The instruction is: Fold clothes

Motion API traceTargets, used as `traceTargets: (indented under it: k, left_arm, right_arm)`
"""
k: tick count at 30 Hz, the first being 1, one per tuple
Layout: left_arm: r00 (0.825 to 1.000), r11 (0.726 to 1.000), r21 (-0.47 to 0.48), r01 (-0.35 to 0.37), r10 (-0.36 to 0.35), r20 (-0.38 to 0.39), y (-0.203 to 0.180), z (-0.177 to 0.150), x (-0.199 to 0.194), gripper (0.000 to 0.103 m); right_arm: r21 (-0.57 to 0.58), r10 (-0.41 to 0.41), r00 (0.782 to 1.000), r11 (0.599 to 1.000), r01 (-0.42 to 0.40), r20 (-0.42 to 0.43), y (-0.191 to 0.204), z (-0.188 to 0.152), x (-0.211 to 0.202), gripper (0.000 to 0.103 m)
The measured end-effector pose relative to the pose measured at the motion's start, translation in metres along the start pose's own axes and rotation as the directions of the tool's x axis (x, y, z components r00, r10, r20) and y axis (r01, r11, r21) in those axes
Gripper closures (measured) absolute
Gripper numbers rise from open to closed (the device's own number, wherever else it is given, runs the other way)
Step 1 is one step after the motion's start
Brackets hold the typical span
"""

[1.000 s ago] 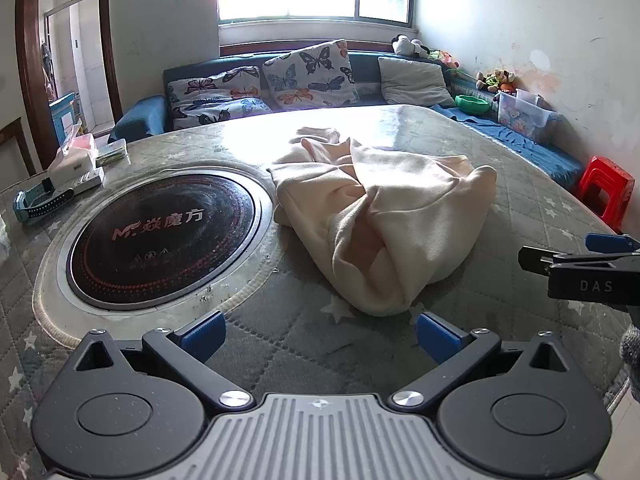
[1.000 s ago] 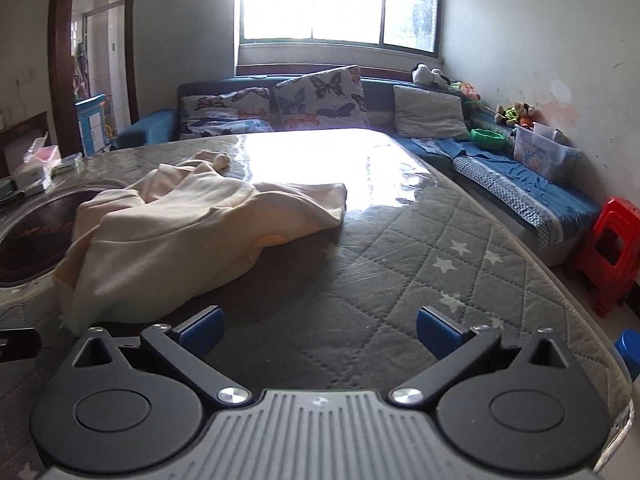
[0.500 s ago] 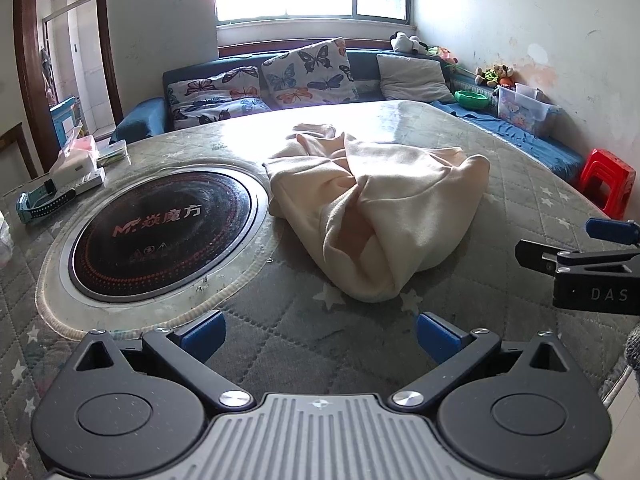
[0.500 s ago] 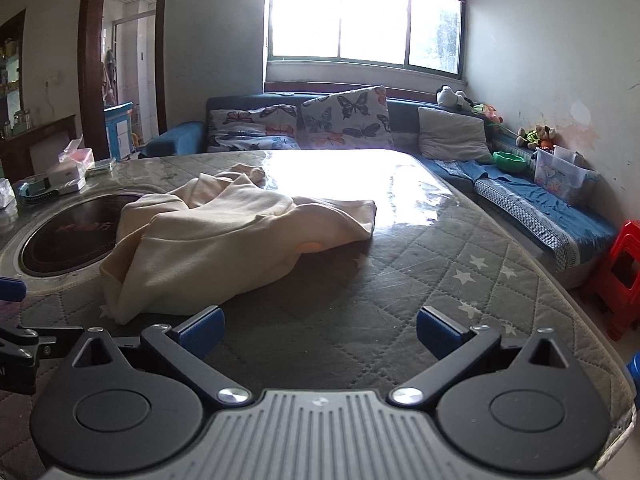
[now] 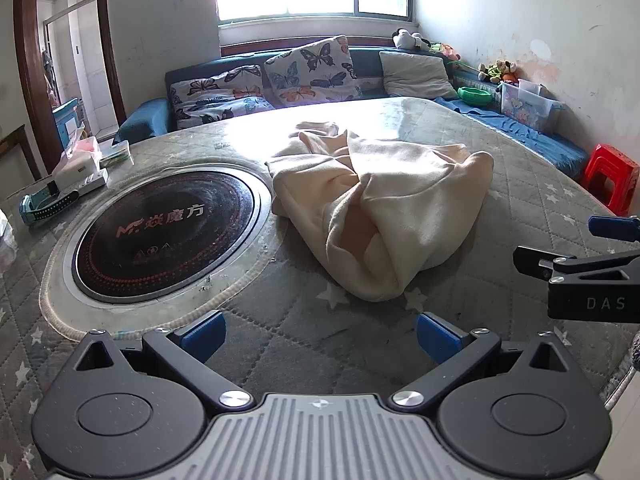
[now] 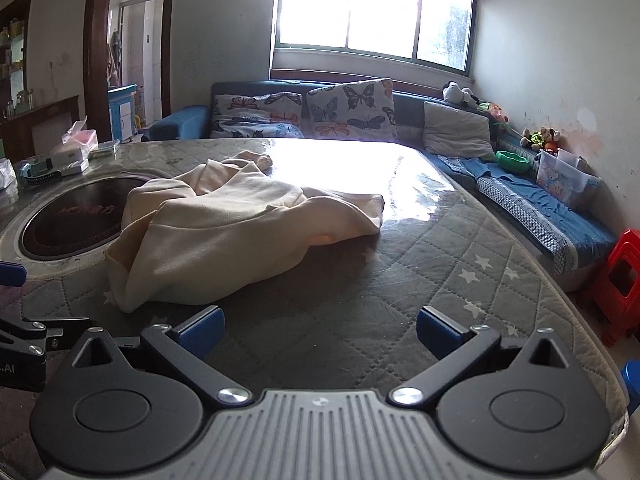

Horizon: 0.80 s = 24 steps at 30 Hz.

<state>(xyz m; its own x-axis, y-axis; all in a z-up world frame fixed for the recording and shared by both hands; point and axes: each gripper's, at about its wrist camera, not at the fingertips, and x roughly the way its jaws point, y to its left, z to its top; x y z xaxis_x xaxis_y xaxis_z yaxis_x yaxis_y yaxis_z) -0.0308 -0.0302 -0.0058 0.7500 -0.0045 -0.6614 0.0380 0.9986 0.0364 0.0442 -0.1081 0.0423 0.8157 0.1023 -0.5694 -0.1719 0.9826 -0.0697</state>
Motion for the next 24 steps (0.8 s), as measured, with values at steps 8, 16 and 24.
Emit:
traceTargets:
  k: [8,16,24]
  left_arm:
    - [1.0,1.0,0.001,-0.001,0.001,-0.009,-0.0005,0.0006,0.0033,0.0]
    - [1.0,1.0,0.007,-0.002,0.002,-0.015,-0.0012,0.0021,0.0047,0.0]
    - [1.0,1.0,0.015,-0.002,0.002,-0.019,-0.0023,0.0032,0.0055,0.0]
  right_arm:
    - [-0.003,-0.003,1.0,1.0,0.003,-0.006,0.0014,0.0003,0.0033,0.0]
    - [-0.01,0.007,1.0,1.0,-0.007,-0.012,0.0049,0.0014,0.0056,0.0]
    - [-0.014,0.012,1.0,1.0,-0.013,-0.017,0.0064,0.0025,0.0061,0.0]
